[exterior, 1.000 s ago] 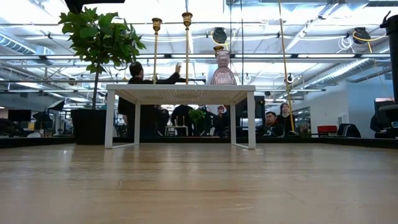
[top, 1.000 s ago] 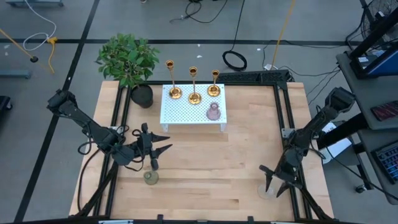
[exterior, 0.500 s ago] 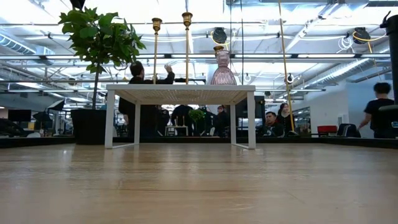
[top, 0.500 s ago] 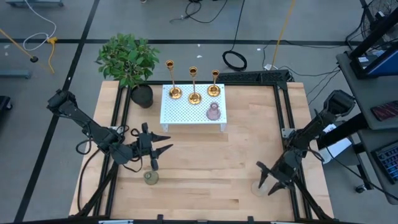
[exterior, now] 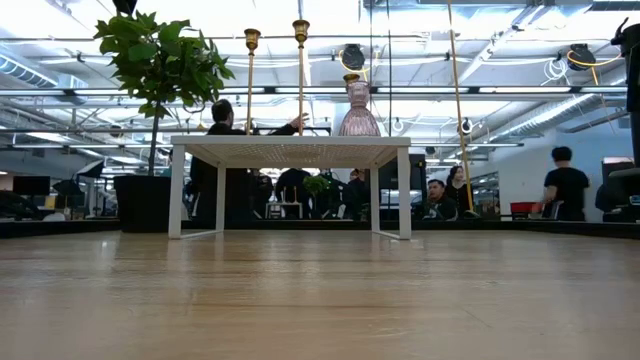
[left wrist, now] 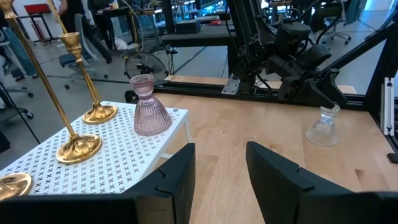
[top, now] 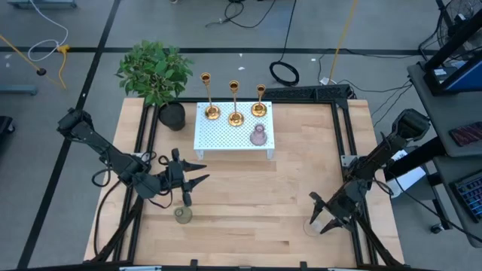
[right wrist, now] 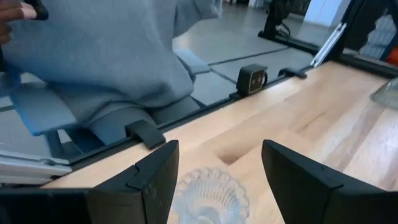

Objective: Pick & Place candle stick holders
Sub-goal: Put the right transparent candle holder on the shelf

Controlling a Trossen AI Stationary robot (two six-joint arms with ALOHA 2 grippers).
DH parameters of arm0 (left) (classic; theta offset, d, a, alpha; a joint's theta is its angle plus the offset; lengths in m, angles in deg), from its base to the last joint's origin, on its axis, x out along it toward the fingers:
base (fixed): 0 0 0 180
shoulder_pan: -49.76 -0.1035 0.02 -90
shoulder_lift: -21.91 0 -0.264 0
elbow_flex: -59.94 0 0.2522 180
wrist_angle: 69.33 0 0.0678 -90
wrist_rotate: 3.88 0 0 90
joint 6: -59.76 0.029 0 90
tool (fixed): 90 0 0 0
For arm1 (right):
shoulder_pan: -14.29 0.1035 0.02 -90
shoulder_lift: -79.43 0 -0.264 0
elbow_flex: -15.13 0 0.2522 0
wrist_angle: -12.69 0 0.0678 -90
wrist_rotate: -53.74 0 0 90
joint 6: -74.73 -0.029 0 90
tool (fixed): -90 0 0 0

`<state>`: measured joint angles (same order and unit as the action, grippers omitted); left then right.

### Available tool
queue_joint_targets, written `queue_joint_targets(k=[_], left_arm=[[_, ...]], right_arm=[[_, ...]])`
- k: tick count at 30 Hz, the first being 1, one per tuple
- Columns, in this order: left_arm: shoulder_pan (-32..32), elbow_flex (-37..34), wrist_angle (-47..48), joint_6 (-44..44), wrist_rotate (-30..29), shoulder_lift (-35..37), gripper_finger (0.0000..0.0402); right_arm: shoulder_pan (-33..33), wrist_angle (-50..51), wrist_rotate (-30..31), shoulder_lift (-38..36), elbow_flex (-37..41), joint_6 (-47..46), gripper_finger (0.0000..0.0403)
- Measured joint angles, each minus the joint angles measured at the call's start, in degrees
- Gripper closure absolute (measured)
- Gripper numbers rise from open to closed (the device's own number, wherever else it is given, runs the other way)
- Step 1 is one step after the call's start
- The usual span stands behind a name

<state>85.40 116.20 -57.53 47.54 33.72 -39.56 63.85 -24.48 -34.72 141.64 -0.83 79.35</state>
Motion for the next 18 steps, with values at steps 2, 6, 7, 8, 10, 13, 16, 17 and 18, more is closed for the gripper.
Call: queue_joint_targets(k=[2, 6, 7, 8, 10, 13, 16, 17, 18], left_arm=[[0.00, 0.00, -0.01, 0.06, 0.00, 0.00, 0.0252], [0.00, 0.00, -0.02, -0.08, 0.02, 0.00, 0.0252], [0.00, 0.00, -0.01, -0.14, 0.02, 0.00, 0.0252], [0.00, 0.00, -0.02, -0.14, 0.02, 0.00, 0.0252], [0.00, 0.00, -0.02, -0.10, 0.02, 0.00, 0.0252], [0.00, 0.00, -0.02, -0.07, 0.02, 0.00, 0.0252], [0.00, 0.00, -0.02, -0.11, 0.02, 0.00, 0.0252], [0.00, 0.00, -0.02, -0.10, 0.02, 0.00, 0.0252], [0.00, 0.00, -0.02, -0.04, 0.02, 0.00, 0.0252]], right_arm=[[0.00, 1.35, 0.01, 0.00, 0.00, -0.67, 0.0181], [0.00, 2.84, 0.14, 0.44, 0.00, -2.35, 0.0181], [0.00, 2.80, 0.16, 0.66, 0.00, -2.42, 0.0181], [0.00, 2.71, 0.16, 1.00, 0.00, -2.45, 0.0181], [0.00, 2.78, 0.32, 1.87, 0.00, -2.45, 0.0181], [-0.05, 2.25, 2.91, 3.45, 0.00, -2.76, 0.0181], [-0.63, 2.30, 4.86, 5.29, 0.00, -4.28, 0.0181], [-0.98, 2.10, 5.14, 5.86, 0.00, -4.91, 0.0181], [-1.35, 1.51, 5.57, 6.44, 0.00, -5.57, 0.0181]])
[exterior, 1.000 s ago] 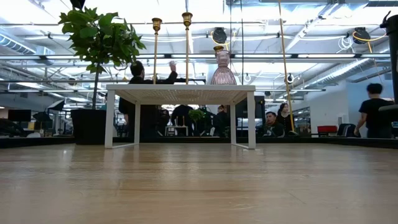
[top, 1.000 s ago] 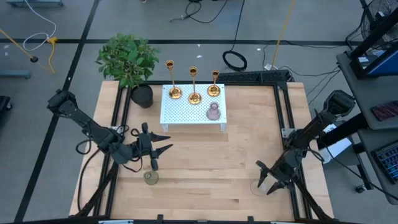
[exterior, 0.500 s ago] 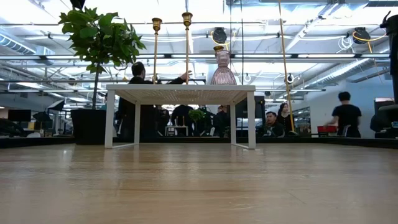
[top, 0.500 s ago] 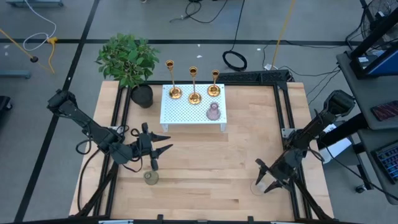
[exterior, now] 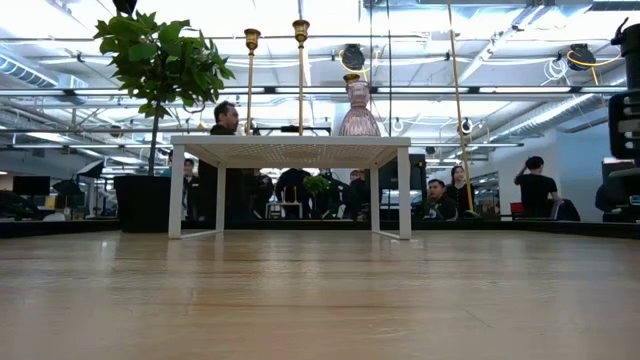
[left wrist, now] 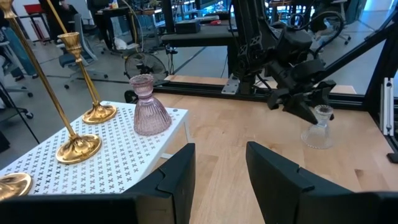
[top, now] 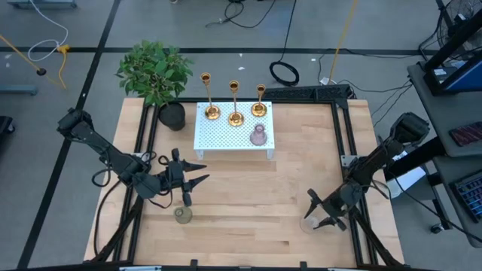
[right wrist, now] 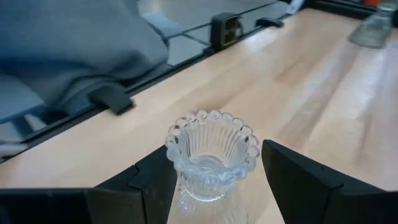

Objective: Pick & Place candle stick holders
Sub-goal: Put the right transparent candle holder on the shelf

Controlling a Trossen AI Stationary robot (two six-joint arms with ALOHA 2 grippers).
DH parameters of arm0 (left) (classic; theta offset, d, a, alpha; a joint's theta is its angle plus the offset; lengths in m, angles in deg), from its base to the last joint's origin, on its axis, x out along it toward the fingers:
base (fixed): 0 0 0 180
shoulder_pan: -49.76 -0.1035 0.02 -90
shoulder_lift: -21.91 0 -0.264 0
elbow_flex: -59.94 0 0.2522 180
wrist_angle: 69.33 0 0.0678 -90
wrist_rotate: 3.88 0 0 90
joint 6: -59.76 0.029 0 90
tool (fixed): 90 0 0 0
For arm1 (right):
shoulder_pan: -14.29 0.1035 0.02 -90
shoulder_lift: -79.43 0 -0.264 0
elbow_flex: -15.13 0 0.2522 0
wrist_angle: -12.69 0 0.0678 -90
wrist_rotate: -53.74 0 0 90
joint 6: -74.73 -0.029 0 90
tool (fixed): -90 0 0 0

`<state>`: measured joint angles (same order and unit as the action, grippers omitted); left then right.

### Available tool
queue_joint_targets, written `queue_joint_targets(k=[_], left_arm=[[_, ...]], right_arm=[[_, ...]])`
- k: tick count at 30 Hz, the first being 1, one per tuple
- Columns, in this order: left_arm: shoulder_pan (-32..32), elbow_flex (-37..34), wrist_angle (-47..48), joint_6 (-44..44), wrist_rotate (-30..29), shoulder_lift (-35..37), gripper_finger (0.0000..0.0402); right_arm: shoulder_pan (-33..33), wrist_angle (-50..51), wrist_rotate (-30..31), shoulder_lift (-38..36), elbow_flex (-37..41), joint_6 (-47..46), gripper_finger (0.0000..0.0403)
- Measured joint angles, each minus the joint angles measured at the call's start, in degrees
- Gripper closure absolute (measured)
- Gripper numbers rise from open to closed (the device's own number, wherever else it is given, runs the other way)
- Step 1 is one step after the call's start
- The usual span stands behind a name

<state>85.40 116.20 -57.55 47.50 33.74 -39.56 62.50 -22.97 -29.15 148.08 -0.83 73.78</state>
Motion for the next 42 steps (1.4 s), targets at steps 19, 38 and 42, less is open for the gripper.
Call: queue_joint_targets(k=[19, 38, 42], left_arm=[[0.00, 0.00, 0.22, 0.09, -0.02, 0.00, 0.0252], [0.02, 0.00, 0.46, 1.65, 3.35, 0.00, 0.0252], [0.02, 0.00, 0.45, 1.87, 3.35, -0.02, 0.0252]], right_arm=[[-12.73, -7.95, 0.26, 13.31, -4.84, -4.19, 0.0215], [-19.70, -9.62, 0.31, 17.54, -9.20, -3.82, 0.0145], [-20.42, -9.66, 0.26, 17.54, -9.20, -3.16, 0.0147]])
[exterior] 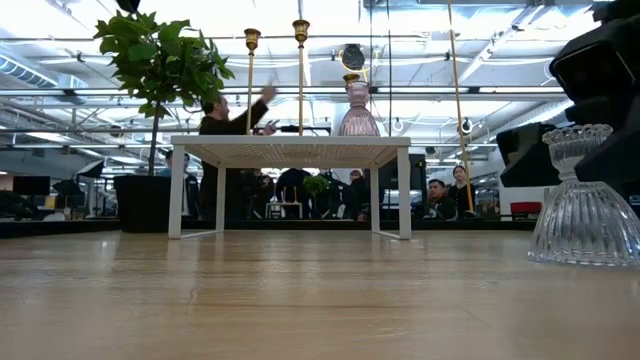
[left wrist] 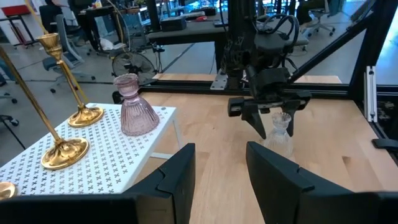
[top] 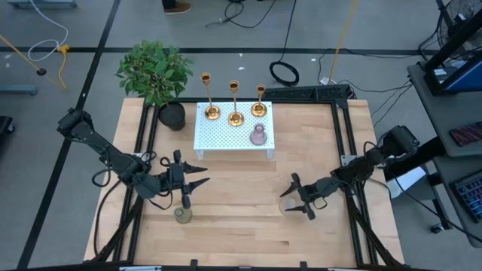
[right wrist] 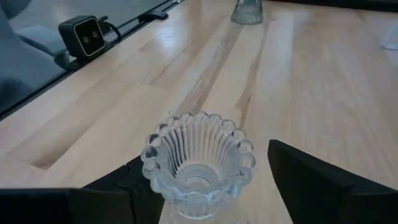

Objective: Pick & Place candle stick holders
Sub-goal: Put the right transparent candle holder on the shelf

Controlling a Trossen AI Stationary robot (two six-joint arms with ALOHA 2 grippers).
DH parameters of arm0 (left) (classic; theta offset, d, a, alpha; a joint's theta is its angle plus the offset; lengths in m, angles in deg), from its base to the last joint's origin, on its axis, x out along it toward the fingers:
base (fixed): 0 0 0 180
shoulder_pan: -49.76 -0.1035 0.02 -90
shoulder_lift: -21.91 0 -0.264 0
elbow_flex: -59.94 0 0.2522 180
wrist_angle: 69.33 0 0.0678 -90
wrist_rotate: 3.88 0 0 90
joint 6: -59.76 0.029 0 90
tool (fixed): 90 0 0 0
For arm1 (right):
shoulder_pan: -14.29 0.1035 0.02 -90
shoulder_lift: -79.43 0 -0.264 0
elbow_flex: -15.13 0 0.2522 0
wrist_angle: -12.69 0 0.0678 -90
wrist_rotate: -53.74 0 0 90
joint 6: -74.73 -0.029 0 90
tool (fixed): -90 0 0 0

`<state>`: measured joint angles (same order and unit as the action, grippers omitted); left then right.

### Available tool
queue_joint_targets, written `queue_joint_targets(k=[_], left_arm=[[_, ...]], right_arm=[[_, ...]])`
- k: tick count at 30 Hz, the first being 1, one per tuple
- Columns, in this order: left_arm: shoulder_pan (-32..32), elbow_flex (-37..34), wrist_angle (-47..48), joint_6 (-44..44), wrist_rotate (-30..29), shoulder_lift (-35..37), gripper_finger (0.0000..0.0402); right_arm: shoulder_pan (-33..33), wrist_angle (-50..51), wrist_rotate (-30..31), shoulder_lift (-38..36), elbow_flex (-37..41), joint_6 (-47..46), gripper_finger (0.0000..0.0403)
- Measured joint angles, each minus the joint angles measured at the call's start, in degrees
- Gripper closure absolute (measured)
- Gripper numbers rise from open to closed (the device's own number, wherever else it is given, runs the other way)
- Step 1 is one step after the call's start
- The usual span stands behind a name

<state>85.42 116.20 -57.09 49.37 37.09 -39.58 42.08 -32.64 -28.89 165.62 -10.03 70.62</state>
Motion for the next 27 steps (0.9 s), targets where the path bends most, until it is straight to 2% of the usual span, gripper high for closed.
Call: queue_joint_targets(k=[4, 14, 20, 27], left_arm=[[0.00, 0.00, -0.01, 0.21, 0.02, 0.02, 0.0252], [0.00, 0.00, 0.01, 1.08, 0.02, 0.02, 0.0252], [0.00, 0.00, 0.01, 1.22, 0.02, 0.00, 0.0252], [0.00, 0.00, -0.03, 1.24, 0.02, 0.02, 0.0252]], right_arm=[[-0.11, -0.15, -0.02, 0.00, 0.00, 0.29, 0.0172], [-0.78, -3.46, -0.01, 0.00, 0.00, 0.19, 0.0273], [-3.98, -7.31, 0.07, 0.00, -1.36, -1.72, 0.0277], [-8.62, -2.84, 0.35, 0.00, -12.79, 5.06, 0.0271]])
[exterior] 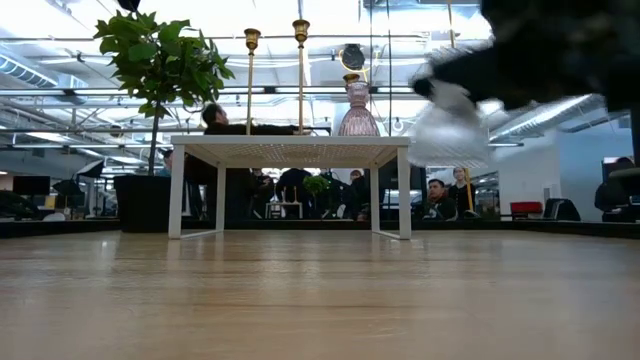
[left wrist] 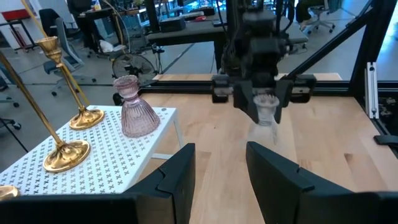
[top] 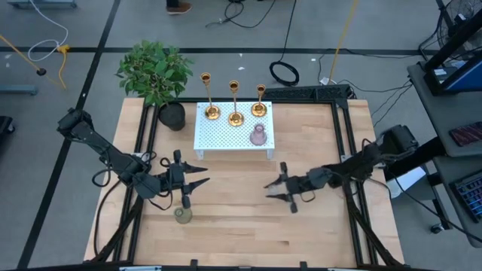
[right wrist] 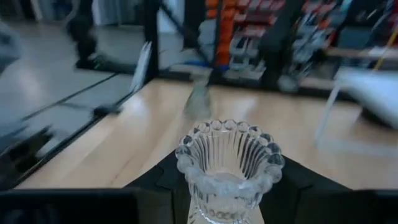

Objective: Pick & Place candle stick holders
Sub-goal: Put the right transparent candle holder on the shelf

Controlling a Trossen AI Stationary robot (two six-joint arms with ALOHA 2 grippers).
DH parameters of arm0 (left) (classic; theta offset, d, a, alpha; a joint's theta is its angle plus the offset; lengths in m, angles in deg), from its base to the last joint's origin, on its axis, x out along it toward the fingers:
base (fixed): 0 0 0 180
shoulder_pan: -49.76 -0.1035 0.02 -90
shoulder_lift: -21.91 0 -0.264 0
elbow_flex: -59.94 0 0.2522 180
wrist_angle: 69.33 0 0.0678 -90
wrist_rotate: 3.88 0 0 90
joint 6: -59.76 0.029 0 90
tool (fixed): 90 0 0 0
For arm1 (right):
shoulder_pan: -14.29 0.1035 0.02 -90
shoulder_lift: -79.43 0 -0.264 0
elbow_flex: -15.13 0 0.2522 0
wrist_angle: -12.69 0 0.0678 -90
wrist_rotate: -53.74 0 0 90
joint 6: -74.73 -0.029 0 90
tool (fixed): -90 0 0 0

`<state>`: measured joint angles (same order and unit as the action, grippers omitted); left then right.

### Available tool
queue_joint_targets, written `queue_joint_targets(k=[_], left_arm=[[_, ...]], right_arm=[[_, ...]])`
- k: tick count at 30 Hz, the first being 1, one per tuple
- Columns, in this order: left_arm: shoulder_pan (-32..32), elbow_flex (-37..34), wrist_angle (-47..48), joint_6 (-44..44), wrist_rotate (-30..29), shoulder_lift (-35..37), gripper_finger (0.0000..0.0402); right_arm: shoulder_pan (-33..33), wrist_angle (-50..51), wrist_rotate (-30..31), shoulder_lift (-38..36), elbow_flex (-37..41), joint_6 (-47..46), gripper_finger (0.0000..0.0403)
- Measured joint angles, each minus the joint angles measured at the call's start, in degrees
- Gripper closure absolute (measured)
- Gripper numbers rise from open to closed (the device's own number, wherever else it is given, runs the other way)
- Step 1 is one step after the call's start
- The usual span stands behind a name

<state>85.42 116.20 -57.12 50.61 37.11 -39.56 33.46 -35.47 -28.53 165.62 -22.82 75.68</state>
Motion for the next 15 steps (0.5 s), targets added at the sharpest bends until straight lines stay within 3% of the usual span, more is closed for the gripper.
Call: queue_joint_targets(k=[10, 15], left_arm=[[0.00, 0.00, 0.00, -0.02, 0.00, 0.00, 0.0252], [0.00, 0.00, -0.01, -0.02, 0.00, 0.00, 0.0252]], right_arm=[[-7.73, 11.76, 0.27, -0.02, -19.82, 8.46, 0.0271], [-11.01, 20.93, 4.26, 1.40, -29.20, 9.90, 0.0276]])
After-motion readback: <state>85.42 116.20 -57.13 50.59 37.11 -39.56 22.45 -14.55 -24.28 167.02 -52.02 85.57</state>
